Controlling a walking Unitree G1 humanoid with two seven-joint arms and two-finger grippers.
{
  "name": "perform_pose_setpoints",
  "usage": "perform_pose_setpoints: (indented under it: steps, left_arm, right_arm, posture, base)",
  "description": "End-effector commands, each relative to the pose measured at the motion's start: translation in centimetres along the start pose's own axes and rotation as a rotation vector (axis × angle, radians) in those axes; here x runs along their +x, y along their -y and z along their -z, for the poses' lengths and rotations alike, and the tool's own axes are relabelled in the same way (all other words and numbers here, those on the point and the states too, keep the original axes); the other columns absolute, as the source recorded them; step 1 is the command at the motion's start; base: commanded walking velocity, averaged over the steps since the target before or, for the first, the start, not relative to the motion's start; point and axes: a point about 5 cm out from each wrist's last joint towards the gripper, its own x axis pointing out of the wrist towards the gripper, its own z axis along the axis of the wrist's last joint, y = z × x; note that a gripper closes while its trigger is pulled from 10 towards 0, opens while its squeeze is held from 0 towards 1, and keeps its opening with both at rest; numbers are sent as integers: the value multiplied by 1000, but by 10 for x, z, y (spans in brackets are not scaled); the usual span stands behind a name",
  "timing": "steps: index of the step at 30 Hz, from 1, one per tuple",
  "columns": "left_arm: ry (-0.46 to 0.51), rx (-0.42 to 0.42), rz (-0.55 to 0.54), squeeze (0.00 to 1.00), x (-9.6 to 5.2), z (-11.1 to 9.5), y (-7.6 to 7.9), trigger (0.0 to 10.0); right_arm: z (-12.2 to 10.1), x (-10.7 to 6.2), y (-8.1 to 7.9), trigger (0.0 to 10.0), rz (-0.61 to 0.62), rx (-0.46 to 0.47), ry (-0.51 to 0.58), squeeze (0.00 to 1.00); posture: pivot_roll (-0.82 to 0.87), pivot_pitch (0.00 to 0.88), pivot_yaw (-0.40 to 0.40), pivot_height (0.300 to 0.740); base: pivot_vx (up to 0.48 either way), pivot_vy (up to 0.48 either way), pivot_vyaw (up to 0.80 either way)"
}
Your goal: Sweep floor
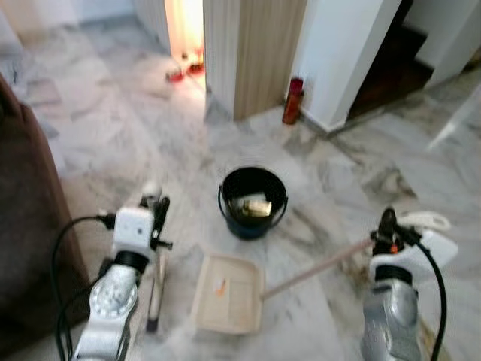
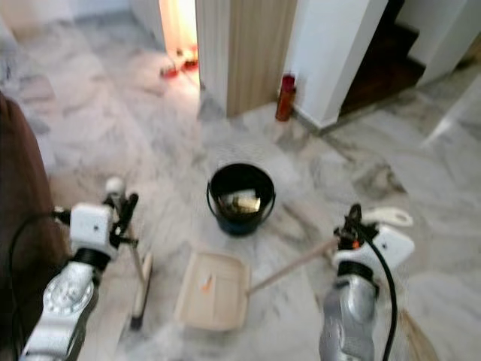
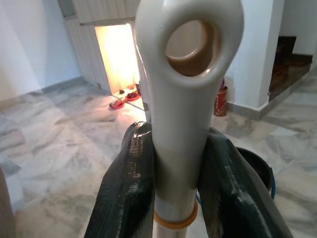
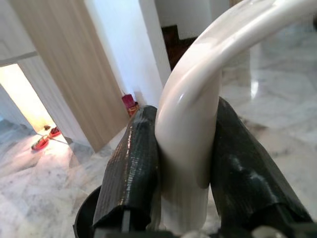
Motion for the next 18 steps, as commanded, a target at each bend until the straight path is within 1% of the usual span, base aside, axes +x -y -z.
perform_pose_setpoints:
  steps: [1,6,9,18]
  left_arm:
    - [48,11,15,0,3,-8,3,10000]
    - [48,11,18,0,3,-8,3,10000]
    - [46,12,21,0,3,-8,4,10000]
    - [42,17,24,0,4,-6,4,10000]
  right_arm:
    - [-16,6,2,10000,7,0,67,0]
    - [-24,10,-2,10000,-7,-1,97,0]
    - [-30,12,-8,10000,-31,-9,121,0]
    - [-49,21,-22,10000,-59,31,192,0]
  posture:
    - [160,72,-81,740]
    - [161,60,-80,740]
    - [159,52,-79,740]
    - [162,40,-73,740]
  base:
    - [0,0,0]
    - [0,0,0]
    - [0,0,0]
    - [0,0,0]
